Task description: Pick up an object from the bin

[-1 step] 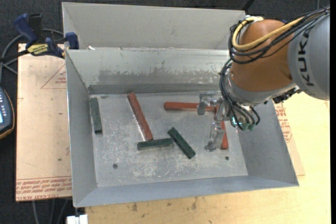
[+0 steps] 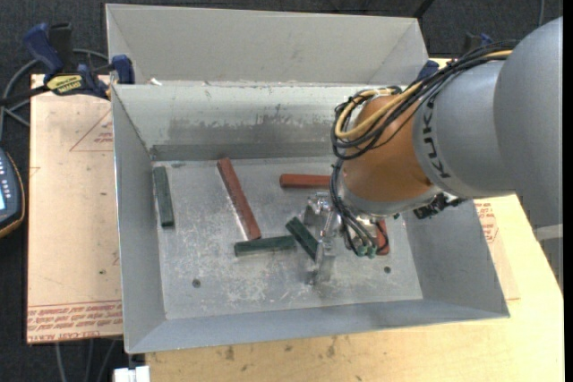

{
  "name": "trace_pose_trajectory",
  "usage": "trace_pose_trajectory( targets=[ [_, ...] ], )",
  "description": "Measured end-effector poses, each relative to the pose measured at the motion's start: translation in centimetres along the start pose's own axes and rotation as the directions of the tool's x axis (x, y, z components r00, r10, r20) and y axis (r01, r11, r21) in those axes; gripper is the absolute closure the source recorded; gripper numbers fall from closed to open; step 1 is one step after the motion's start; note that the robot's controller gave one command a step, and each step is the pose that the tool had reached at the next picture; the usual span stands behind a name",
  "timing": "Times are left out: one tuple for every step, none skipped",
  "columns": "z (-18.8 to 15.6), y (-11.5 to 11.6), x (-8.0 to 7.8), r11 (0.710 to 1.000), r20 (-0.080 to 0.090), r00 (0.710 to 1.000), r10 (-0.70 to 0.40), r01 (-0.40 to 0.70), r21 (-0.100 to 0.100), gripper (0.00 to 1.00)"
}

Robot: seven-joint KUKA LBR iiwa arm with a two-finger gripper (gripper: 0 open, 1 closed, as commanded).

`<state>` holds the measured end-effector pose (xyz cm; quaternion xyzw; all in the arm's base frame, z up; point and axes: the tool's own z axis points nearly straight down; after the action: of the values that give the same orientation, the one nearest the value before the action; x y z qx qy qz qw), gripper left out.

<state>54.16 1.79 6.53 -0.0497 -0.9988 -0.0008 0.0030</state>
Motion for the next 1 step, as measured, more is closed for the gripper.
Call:
trace_pose_trajectory(
  targets=[
    [-3.58, 1.99, 2.2, 1.0, 0.006, 1.0, 0.015, -0.015, -0.001, 0.0]
  ],
)
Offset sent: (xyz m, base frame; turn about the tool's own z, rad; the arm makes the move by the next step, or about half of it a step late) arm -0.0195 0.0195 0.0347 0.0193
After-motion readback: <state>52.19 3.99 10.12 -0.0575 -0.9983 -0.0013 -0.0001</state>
